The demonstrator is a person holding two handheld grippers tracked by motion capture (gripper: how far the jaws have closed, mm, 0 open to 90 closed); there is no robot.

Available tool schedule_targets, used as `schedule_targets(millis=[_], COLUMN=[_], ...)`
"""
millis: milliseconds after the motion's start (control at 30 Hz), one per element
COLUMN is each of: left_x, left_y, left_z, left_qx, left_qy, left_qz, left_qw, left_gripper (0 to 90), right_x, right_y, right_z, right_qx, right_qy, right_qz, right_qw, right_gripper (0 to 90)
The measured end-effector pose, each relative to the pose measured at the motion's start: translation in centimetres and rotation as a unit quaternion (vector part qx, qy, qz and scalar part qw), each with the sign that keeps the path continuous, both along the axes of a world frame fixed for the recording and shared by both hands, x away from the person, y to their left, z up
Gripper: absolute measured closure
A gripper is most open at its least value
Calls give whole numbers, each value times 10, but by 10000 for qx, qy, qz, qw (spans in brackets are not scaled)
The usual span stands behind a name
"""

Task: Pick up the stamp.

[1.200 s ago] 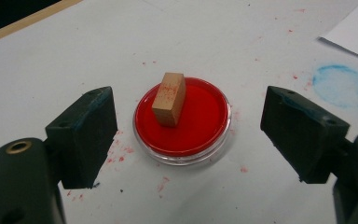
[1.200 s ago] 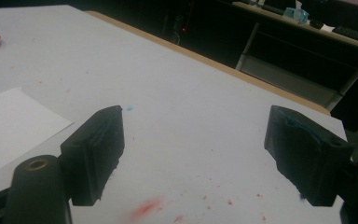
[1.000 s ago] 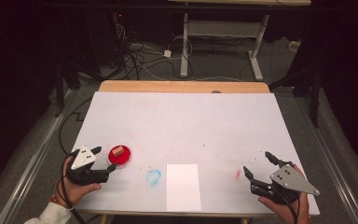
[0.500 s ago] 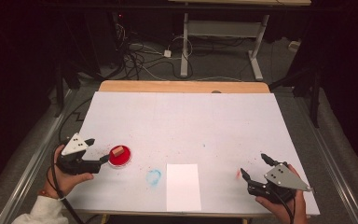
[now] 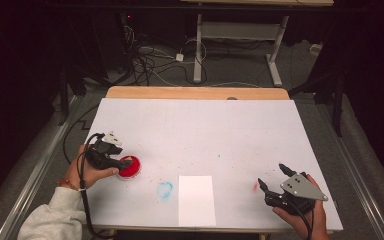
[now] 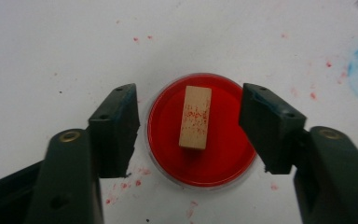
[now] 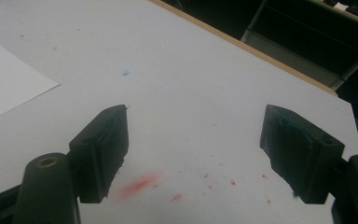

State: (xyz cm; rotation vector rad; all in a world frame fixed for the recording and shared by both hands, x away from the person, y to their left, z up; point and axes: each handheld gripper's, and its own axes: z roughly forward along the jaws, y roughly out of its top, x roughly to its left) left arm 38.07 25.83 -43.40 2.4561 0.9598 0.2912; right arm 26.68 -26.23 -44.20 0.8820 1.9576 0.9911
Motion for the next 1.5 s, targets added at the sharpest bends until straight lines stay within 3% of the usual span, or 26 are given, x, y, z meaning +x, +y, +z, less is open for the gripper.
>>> schedule_targets(millis=[133, 300, 400, 667, 867, 1067, 1100, 1167, 1433, 1500], left_x=[2, 4, 4, 2, -12, -24, -24, -30, -44, -49], left_y=[-1, -4, -4, -4, 4, 13, 13, 15, 19, 19], left_z=[-3, -9, -11, -10, 3, 20, 20, 27, 44, 51], left_qx=[-12, 154, 208, 268, -120, -569, -569, -680, -741, -757], left_qy=[45, 86, -42, -142, -550, -983, -983, -1184, -1425, -1478], left_qz=[-54, -62, -19, 14, 62, 99, 99, 131, 197, 195], left_qw=[10000, 9998, 9998, 9995, 9984, 9935, 9935, 9905, 9868, 9859], left_gripper=[542, 648, 731, 738, 738, 738, 738, 738, 738, 738], right_x=[-1, -3, -4, -4, 0, 4, 4, 3, 3, 5], right_y=[-2, -2, -3, -2, -1, -1, -1, -2, 0, 0], right_z=[-1, 0, 0, 0, 1, -2, -1, -1, -2, -2], right_qx=[17, -14, 8, -80, -29, -24, 4, -4, -58, 25], right_qy=[12, 8, -40, -121, -126, -70, -63, -69, -43, 9], right_qz=[0, -15, 16, -18, -20, -47, -47, -54, -41, -35], right_qw=[10000, 10000, 10000, 9999, 9999, 10000, 10000, 10000, 10000, 10000], right_gripper=[245, 249, 257, 256, 255, 255, 254, 254, 257, 259])
